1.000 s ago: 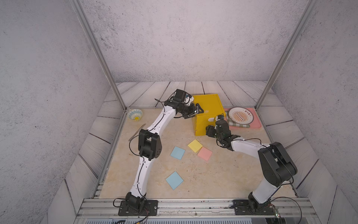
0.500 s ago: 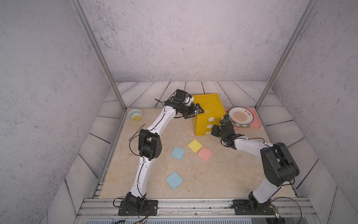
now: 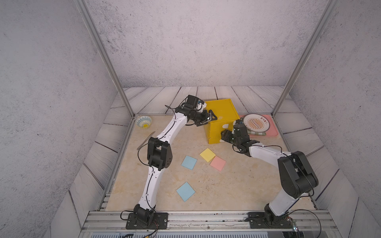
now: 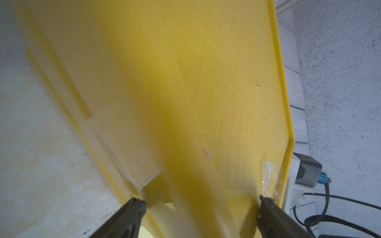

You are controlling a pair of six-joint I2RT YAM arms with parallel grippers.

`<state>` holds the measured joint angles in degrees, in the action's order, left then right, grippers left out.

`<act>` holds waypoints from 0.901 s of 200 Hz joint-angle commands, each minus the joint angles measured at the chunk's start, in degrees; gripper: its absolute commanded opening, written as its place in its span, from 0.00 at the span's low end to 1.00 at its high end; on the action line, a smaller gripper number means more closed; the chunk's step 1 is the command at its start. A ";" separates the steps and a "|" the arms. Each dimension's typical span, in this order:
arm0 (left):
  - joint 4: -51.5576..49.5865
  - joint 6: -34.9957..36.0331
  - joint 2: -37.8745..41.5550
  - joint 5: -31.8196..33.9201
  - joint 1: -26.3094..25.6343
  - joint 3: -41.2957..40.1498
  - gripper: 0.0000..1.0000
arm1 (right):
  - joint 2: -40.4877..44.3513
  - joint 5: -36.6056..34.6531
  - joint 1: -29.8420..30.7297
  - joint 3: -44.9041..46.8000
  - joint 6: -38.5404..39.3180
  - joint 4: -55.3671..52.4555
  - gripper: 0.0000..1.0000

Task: Please put the sticky notes in the drawer by color
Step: Open the drawer in the storage box.

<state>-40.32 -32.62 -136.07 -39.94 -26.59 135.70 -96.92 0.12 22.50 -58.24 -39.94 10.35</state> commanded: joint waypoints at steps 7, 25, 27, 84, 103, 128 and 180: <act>-3.11 0.56 -0.59 1.52 -0.92 -3.19 0.91 | -3.00 -1.93 0.02 -1.27 -2.40 4.82 0.65; -2.78 0.44 -0.22 1.46 -0.92 -3.91 0.91 | -3.38 -4.92 0.08 1.21 -3.75 8.79 0.65; -2.71 0.38 -0.22 1.45 -0.92 -4.01 0.91 | -3.45 -5.12 0.06 1.44 -3.92 9.49 0.65; -2.36 0.94 0.56 1.62 -0.84 -5.78 0.92 | -4.59 -9.70 -0.02 2.75 -4.76 10.03 0.65; -2.18 0.77 0.63 1.46 -0.81 -5.79 0.92 | -3.36 -11.21 -0.05 3.21 -4.20 8.20 0.65; -2.13 0.76 0.75 1.54 -0.74 -5.71 0.92 | -0.95 -14.58 -0.02 4.54 -4.18 6.21 0.65; -2.13 0.74 0.64 1.54 -0.74 -5.45 0.92 | 3.53 -16.93 -0.30 6.82 -3.85 2.99 0.65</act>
<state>-36.93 -33.43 -134.61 -40.62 -26.79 132.09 -97.86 -9.93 23.86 -53.04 -43.53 18.81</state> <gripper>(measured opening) 0.918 0.655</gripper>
